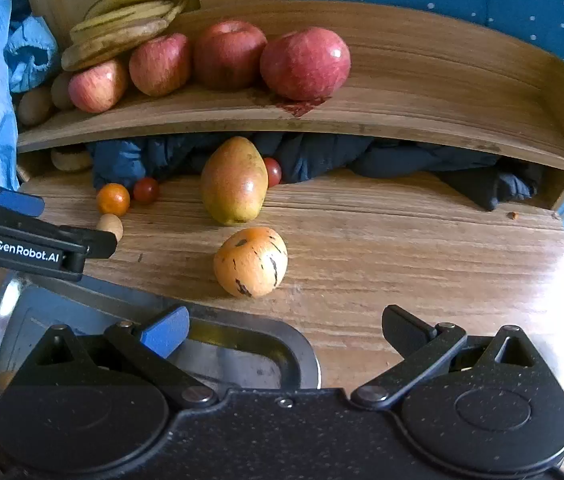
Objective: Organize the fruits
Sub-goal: 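Withdraw both tools from the tray toward the remaining fruits, then grasp the second kiwi with the left tool while the right tool grasps the spotted orange fruit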
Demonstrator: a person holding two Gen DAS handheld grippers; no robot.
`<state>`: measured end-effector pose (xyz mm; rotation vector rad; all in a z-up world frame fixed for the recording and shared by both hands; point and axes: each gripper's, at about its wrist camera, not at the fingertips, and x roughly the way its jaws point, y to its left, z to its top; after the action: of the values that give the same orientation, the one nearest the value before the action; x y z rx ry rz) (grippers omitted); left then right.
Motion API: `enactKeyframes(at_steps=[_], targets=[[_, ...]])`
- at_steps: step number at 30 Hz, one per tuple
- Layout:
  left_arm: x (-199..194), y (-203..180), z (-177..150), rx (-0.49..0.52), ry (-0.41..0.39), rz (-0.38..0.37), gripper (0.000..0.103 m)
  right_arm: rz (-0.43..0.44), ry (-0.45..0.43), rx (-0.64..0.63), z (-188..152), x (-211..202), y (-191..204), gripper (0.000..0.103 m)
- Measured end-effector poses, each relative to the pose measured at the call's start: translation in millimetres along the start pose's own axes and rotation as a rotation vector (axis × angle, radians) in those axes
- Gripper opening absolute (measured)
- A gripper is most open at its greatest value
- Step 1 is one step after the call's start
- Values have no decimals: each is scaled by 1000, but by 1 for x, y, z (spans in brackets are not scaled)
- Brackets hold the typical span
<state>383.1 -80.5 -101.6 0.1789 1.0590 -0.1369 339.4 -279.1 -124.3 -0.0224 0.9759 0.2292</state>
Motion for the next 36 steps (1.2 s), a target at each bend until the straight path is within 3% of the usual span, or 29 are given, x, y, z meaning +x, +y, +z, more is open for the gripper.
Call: enactKeyframes(at_steps=[10,30,36], targets=[[5,1,2,-4,-7,-59,101,30,7,-26,15,21,8,102],[19,-1,4,-27,8,-105,81,56,19,-37,19,36,7,94],[21,-1,4,-33,13,-116,74,54,17,-39,19,38,7,87]])
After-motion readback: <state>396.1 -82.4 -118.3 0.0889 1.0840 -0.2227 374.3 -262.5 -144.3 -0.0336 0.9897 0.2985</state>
